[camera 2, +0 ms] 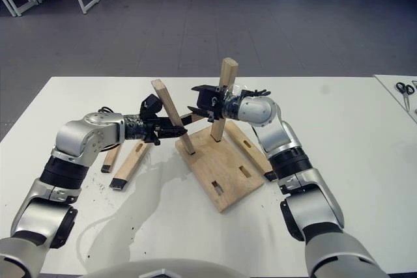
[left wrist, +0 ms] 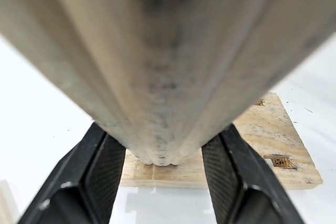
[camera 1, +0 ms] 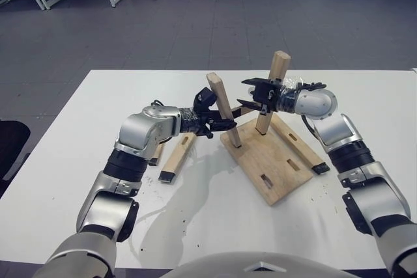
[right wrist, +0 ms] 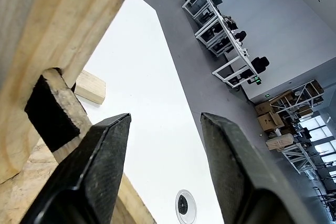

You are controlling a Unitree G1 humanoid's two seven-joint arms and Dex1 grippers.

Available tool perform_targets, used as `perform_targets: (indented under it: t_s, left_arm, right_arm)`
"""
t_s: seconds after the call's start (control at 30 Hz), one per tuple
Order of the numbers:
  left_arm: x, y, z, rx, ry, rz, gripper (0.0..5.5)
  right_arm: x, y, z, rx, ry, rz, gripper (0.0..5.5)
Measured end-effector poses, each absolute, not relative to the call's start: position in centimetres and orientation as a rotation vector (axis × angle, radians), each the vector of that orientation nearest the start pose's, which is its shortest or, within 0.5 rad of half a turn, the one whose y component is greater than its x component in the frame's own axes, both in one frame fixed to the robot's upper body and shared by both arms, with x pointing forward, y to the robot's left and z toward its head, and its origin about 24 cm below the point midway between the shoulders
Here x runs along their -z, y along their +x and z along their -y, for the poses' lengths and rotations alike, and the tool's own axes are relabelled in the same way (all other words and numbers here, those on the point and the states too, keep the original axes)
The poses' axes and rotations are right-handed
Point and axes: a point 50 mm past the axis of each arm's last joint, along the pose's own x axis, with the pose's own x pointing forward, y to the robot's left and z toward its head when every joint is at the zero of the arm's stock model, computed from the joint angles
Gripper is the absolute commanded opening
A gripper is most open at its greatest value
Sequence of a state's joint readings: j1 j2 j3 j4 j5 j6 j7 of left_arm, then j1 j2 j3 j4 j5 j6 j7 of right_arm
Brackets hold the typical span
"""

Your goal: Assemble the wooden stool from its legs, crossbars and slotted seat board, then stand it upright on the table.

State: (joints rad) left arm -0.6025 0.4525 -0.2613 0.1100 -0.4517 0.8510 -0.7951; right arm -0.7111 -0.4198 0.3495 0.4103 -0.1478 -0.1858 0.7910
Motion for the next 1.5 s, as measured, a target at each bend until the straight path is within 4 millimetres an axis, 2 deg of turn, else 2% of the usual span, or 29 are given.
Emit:
perform_targets:
  t_s: [0.17,0.3,0.43,0.5,0.57,0.63,0.67,0.77,0.87,0.97,1.03,1.13,1.2,1.3,1.4,1.5]
  left_arm:
    - [-10.9,31.0,-11.9,1.050,0.027,-0.543,2.04]
    - [-11.2,31.0,-12.0,1.048,0.027,-0.535,2.04]
    - [-11.1,31.0,-12.2,1.038,0.005,-0.531,2.04]
    - [-11.1,31.0,-12.3,1.028,-0.021,-0.538,2.04]
    - [-11.2,31.1,-12.4,1.019,-0.048,-0.540,2.04]
    - [-11.4,31.2,-12.5,1.017,-0.050,-0.534,2.04]
    - [-11.4,31.2,-12.5,1.018,-0.048,-0.530,2.42]
    - [-11.2,31.3,-12.6,0.999,0.004,-0.542,2.88]
    - [-12.1,31.4,-12.8,0.990,0.093,-0.471,3.35]
    - [-13.1,30.9,-13.1,1.001,0.161,-0.408,3.52]
    - [-13.4,30.1,-14.7,0.981,0.188,-0.399,3.52]
    - [-14.5,28.3,-18.2,0.920,0.168,-0.418,3.52]
    - [-16.6,27.9,-19.9,0.881,0.095,-0.370,3.52]
    - [-21.6,29.8,-20.6,0.819,-0.020,-0.159,3.52]
    - [-25.2,31.9,-19.2,0.807,-0.172,0.010,3.52]
    - [-28.4,33.3,-15.6,0.894,-0.291,0.116,3.52]
  right_arm:
    - [-13.8,34.1,10.4,-1.048,-0.874,0.154,2.46]
    - [-15.0,34.0,10.3,-0.957,-0.741,0.238,2.46]
    - [-23.3,33.1,11.3,-0.760,-0.506,0.557,2.46]
    - [-24.8,32.4,11.7,-0.741,-0.437,0.586,2.46]
    - [-25.1,31.7,12.0,-0.745,-0.383,0.573,2.46]
    - [-24.4,31.1,12.6,-0.742,-0.349,0.533,2.46]
    - [-24.1,31.0,12.8,-0.735,-0.345,0.516,2.46]
    - [-23.0,30.3,13.8,-0.727,-0.326,0.464,2.46]
    - [-21.4,28.9,16.1,-0.725,-0.300,0.376,2.46]
    - [-19.3,27.3,18.1,-0.776,-0.298,0.232,2.46]
    - [-17.2,26.2,19.4,-0.811,-0.327,0.099,2.46]
    - [-13.2,25.0,21.6,-0.792,-0.419,-0.124,2.46]
    - [-10.3,24.7,22.6,-0.758,-0.475,-0.231,2.46]
    - [-7.8,24.3,23.4,-0.741,-0.514,-0.307,2.46]
    - [-5.8,24.0,23.9,-0.752,-0.557,-0.369,2.46]
    - [-4.6,23.7,23.3,-0.805,-0.638,-0.386,2.46]
